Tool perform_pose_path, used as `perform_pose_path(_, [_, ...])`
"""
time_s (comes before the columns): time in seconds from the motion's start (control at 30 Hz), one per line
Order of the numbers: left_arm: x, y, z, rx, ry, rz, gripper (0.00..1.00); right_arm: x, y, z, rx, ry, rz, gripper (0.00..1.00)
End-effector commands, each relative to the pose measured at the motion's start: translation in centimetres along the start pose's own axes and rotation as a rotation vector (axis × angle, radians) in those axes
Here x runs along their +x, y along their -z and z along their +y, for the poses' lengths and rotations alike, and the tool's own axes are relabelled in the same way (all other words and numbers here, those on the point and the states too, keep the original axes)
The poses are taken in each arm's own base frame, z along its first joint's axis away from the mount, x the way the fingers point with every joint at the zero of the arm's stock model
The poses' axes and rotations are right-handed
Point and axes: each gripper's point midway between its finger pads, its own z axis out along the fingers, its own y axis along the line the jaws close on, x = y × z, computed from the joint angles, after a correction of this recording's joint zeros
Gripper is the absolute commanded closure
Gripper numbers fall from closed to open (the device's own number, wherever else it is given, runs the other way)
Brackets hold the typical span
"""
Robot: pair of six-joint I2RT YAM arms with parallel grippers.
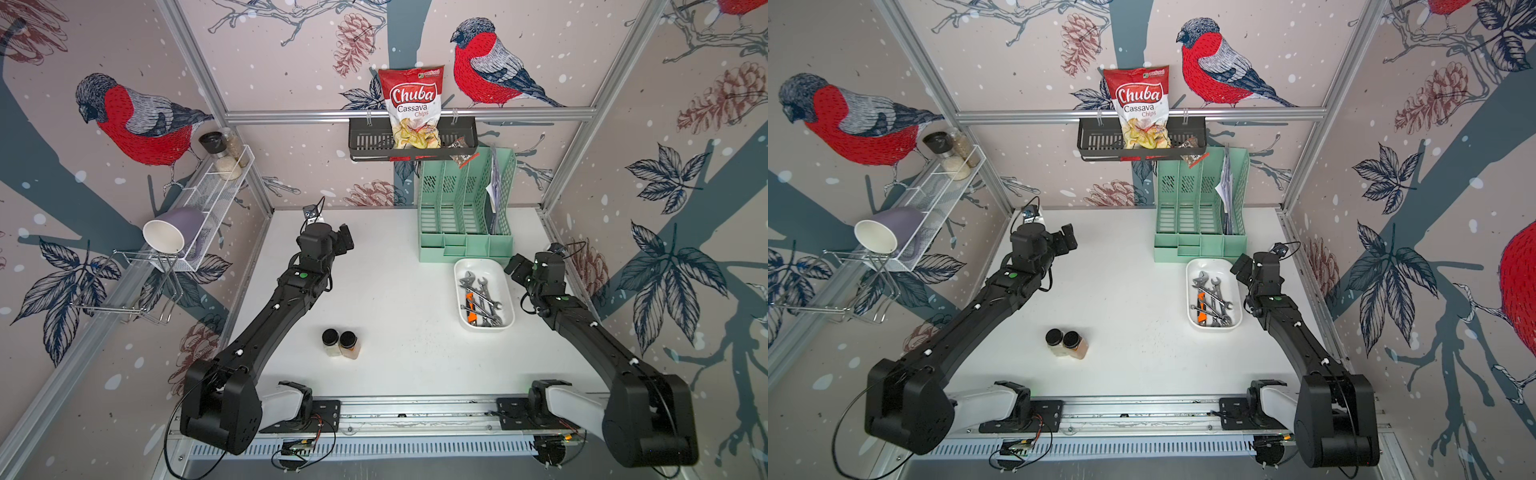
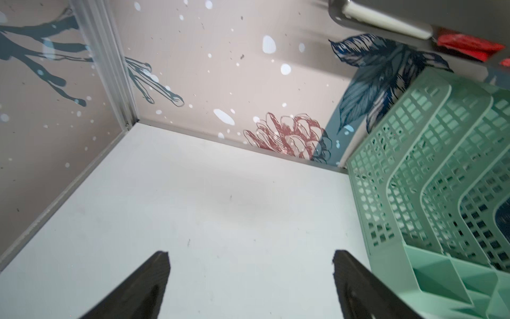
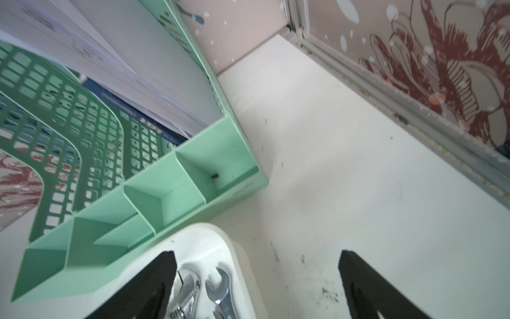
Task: Take out the wrench from the storage box
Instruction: Move the storage box to the center of the board.
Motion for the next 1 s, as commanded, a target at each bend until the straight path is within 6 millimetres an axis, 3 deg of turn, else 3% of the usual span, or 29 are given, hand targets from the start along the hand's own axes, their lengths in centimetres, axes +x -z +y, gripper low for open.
perform_pose_path(0.0, [0.7,1.2,-0.3,-0.004,-0.019,0.040,0.04,3.6,-0.3,1.1,-0.097,-0.009,0.143,0.04])
perform_pose_path(0.2, [0.3,2.5,-1.4,0.034,-0.015,0.004,0.04,7.4,-1.3,1.8,-0.154,0.037,0.255,0.10])
perform_pose_path(0.53, [1.2,2.5,-3.5,0.120,-0.017,0.039,0.04,10.1,-1.2,3.6,-0.155,0.148,0.299,0.14])
perform_pose_path(0.97, [1.8,2.0,-4.1,0.145,-0.016,0.068,0.04,12.0,-0.9,8.4,-0.204,0.238,0.302,0.19])
